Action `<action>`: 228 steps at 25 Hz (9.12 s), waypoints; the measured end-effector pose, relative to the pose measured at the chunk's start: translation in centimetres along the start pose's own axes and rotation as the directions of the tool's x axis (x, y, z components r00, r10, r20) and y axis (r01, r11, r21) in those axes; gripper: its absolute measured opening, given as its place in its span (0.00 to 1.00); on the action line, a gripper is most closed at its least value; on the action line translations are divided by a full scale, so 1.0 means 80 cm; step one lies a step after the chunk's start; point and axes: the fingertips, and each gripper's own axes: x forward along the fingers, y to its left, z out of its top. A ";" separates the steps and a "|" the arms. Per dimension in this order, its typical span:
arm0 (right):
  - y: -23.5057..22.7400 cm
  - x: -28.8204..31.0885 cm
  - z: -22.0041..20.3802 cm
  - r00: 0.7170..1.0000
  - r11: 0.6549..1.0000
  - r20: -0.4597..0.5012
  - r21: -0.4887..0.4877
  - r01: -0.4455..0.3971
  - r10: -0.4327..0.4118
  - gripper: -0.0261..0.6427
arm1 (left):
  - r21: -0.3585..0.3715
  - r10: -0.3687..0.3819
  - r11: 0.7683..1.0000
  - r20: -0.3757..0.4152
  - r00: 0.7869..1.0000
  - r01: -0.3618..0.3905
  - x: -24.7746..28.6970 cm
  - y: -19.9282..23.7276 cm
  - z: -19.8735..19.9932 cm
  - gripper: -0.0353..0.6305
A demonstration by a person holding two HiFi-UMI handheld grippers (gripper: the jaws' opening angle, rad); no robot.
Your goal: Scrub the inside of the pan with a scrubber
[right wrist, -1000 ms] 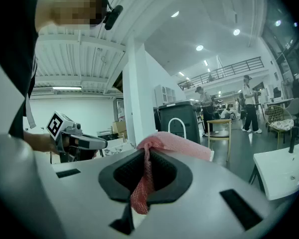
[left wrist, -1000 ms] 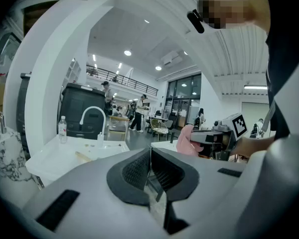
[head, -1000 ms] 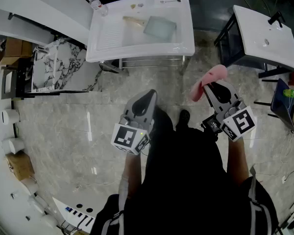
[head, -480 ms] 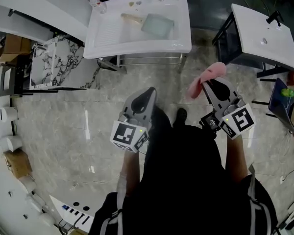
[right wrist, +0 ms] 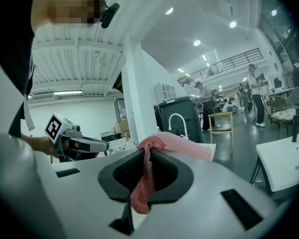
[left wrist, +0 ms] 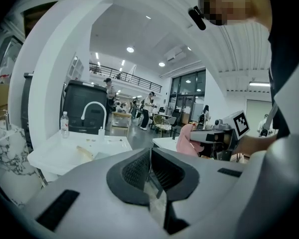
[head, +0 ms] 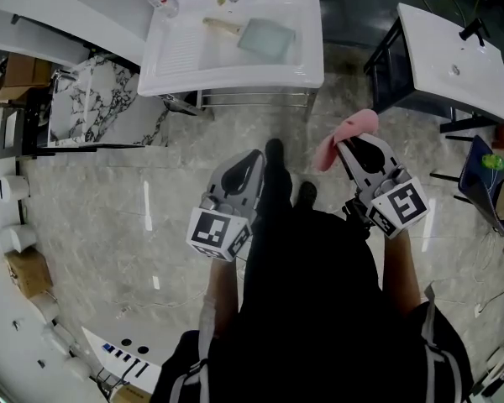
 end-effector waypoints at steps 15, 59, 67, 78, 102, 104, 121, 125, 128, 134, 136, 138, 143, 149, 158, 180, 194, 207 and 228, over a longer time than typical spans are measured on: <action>-0.127 0.144 0.021 0.998 1.000 -0.061 0.000 0.005 -0.005 0.10 | -0.029 -0.014 0.999 -0.023 1.000 0.013 0.169 0.140 0.029 0.11; -0.281 0.541 -0.189 0.402 0.536 -0.710 -0.041 -0.843 0.578 0.11 | -0.392 0.518 0.728 -0.224 0.826 -0.563 0.378 0.375 -0.061 0.11; -0.284 0.549 -0.299 0.143 0.251 -0.820 0.002 -0.968 0.555 0.11 | -0.432 0.608 0.605 -0.292 0.739 -0.668 0.405 0.360 -0.110 0.11; -0.282 0.533 -0.430 -0.170 -0.069 -0.914 0.155 -0.986 0.369 0.11 | -0.407 0.636 0.569 -0.334 0.696 -0.715 0.412 0.369 -0.163 0.11; -0.335 0.528 -0.467 -0.219 -0.138 -0.969 0.203 -0.969 0.111 0.11 | -0.382 0.618 0.598 -0.340 0.709 -0.705 0.417 0.378 -0.177 0.11; -0.343 0.531 -0.464 -0.208 -0.148 -0.976 0.195 -0.969 0.072 0.11 | -0.387 0.617 0.598 -0.337 0.712 -0.702 0.418 0.381 -0.175 0.11; -0.419 0.573 -0.461 -0.022 -0.140 -0.971 0.057 -0.989 -0.240 0.11 | -0.375 0.566 0.659 -0.323 0.758 -0.652 0.436 0.399 -0.176 0.11; -0.425 0.590 -0.458 0.066 -0.111 -0.960 -0.036 -0.993 -0.273 0.11 | -0.379 0.552 0.674 -0.313 0.773 -0.634 0.440 0.401 -0.176 0.11; -0.422 0.606 -0.456 0.139 -0.090 -0.948 -0.118 -0.989 -0.285 0.11 | -0.385 0.541 0.682 -0.307 0.783 -0.622 0.440 0.403 -0.175 0.11; -0.404 0.651 -0.445 0.310 -0.019 -0.914 -0.317 -0.948 -0.262 0.11 | -0.392 0.512 0.706 -0.294 0.807 -0.590 0.438 0.407 -0.171 0.11; -0.400 0.666 -0.442 0.375 -0.002 -0.891 -0.387 -0.922 -0.257 0.11 | -0.391 0.503 0.715 -0.289 0.815 -0.580 0.437 0.410 -0.170 0.11; -0.396 0.680 -0.439 0.422 0.025 -0.868 -0.443 -0.896 -0.261 0.11 | -0.387 0.496 0.723 -0.286 0.820 -0.572 0.435 0.414 -0.170 0.11; -0.387 0.712 -0.431 0.523 0.084 -0.809 -0.560 -0.824 -0.268 0.11 | -0.385 0.491 0.731 -0.275 0.826 -0.563 0.424 0.423 -0.168 0.11; -0.380 0.739 -0.422 0.599 0.166 -0.748 -0.654 -0.738 -0.285 0.10 | -0.376 0.475 0.752 -0.260 0.841 -0.541 0.415 0.425 -0.164 0.11; -0.344 0.749 -0.427 0.549 0.330 -0.815 -0.579 -0.746 -0.188 0.11 | -0.349 0.452 0.784 -0.244 0.858 -0.513 0.413 0.419 -0.163 0.11; -0.243 0.690 -0.448 0.343 0.303 -0.913 -0.270 -0.914 0.221 0.11 | -0.344 0.452 0.793 -0.221 0.864 -0.502 0.414 0.418 -0.159 0.11; -0.275 0.568 -0.476 0.000 -0.050 -0.991 -0.007 -0.999 0.136 0.11 | -0.324 0.458 0.795 -0.233 0.858 -0.513 0.415 0.416 -0.161 0.11; -0.287 0.555 -0.479 -0.076 -0.053 -0.990 0.070 -0.996 0.120 0.11 | -0.309 0.464 0.793 -0.251 0.849 -0.525 0.417 0.416 -0.164 0.11; -0.237 0.715 -0.438 0.448 0.275 -0.843 -0.374 -0.886 0.298 0.10 | -0.317 0.442 0.806 -0.241 0.864 -0.500 0.420 0.414 -0.162 0.11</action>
